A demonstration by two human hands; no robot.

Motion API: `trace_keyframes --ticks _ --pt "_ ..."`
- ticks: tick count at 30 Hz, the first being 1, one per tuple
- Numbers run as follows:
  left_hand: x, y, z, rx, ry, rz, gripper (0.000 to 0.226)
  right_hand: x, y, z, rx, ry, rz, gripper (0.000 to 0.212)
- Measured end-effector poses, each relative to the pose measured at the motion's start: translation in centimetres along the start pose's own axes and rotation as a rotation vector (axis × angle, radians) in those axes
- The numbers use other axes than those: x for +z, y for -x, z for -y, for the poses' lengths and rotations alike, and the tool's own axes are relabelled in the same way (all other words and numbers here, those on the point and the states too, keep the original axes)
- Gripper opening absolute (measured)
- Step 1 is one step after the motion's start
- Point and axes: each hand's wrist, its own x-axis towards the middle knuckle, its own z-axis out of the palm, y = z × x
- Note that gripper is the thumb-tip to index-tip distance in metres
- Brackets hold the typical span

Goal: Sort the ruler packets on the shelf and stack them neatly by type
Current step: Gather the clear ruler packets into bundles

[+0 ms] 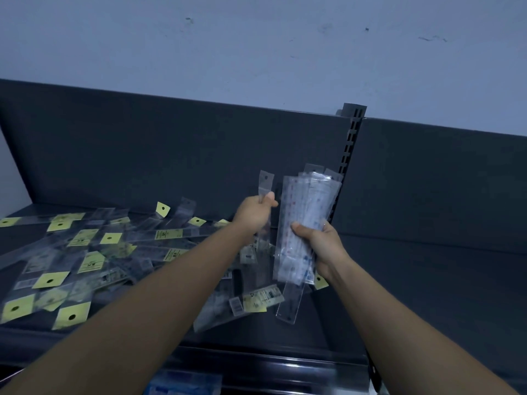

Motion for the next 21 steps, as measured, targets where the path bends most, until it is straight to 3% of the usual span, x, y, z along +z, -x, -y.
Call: trace_keyframes --ticks 3,6,10,17,21 --pt "1.1 1.1 0.0 -0.102 0.222 0.162 0.037 0.2 0.1 0.1 -0.005 -0.030 -0.006 0.040" --pt "1.5 1.3 0.9 -0.073 0.228 0.308 0.031 0.5 0.0 0.0 0.007 -0.059 -0.022 0.038" --pt "1.3 1.0 1.8 -0.008 0.213 0.479 0.044 0.6 0.1 0.2 0.072 -0.113 -0.037 0.030" --pt "1.1 0.8 1.9 -0.037 0.179 0.322 0.033 1.2 0.3 -0.1 0.127 -0.132 0.014 0.029" --pt "0.9 0.8 1.7 -0.034 0.152 0.296 0.044 1.2 0.2 -0.1 0.148 -0.129 0.032 0.027"
